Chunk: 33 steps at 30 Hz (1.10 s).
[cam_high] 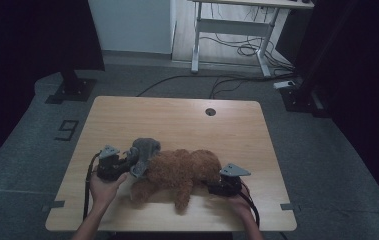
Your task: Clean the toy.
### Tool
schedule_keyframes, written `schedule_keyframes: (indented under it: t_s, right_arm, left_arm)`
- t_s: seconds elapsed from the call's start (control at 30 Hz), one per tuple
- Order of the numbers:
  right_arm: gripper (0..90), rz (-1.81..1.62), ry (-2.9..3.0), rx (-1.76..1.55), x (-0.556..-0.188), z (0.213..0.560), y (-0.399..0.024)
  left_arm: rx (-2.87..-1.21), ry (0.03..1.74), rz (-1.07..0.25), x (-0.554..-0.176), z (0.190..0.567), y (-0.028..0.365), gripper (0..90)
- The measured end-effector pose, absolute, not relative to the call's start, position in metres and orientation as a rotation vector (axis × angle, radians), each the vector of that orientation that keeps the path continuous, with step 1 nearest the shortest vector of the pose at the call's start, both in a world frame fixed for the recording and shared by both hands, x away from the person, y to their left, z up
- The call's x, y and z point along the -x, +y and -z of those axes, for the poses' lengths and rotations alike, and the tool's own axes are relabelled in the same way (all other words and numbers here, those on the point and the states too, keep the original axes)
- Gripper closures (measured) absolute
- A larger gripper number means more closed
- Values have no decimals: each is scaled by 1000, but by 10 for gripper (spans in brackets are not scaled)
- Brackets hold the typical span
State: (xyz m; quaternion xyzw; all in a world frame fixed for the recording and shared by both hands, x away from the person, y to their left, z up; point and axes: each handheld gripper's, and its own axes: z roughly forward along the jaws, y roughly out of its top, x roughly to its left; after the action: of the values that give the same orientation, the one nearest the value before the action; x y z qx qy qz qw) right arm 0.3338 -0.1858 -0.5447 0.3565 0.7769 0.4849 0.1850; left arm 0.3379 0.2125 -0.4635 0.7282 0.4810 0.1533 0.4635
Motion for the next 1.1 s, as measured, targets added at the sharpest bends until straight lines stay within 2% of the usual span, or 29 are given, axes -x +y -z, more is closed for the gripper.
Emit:
schedule_keyframes:
  t_s: [0.13, 0.27, 0.43, 0.53, 0.6, 0.77, 0.93, 1.1]
  right_arm:
    - [323, -1328, 2178, -996, -333, 544, -182]
    - [338, -1261, 2138, -968, -333, 543, -172]
    - [340, -1236, 2104, -947, -337, 545, -168]
    - [337, -1223, 2094, -936, -337, 545, -168]
    - [317, -1228, 2099, -938, -337, 545, -169]
    - [160, -1278, 2154, -987, -337, 541, -177]
    - [132, -1400, 2166, -1036, -331, 531, -196]
    - [128, -1497, 2087, -1082, -324, 505, -212]
  left_arm:
    - [-1799, 1061, -420, -336, 427, 186, 810]
    - [-1837, 978, -427, -345, 408, 147, 806]
    - [-1901, 957, -405, -368, 410, 105, 804]
    - [-1954, 980, -374, -379, 429, 88, 804]
    - [-1978, 985, -363, -380, 445, 85, 806]
    - [-1963, 972, -348, -371, 462, 89, 812]
    - [-1933, 953, -339, -358, 470, 96, 815]
    - [-1895, 930, -314, -345, 477, 98, 816]
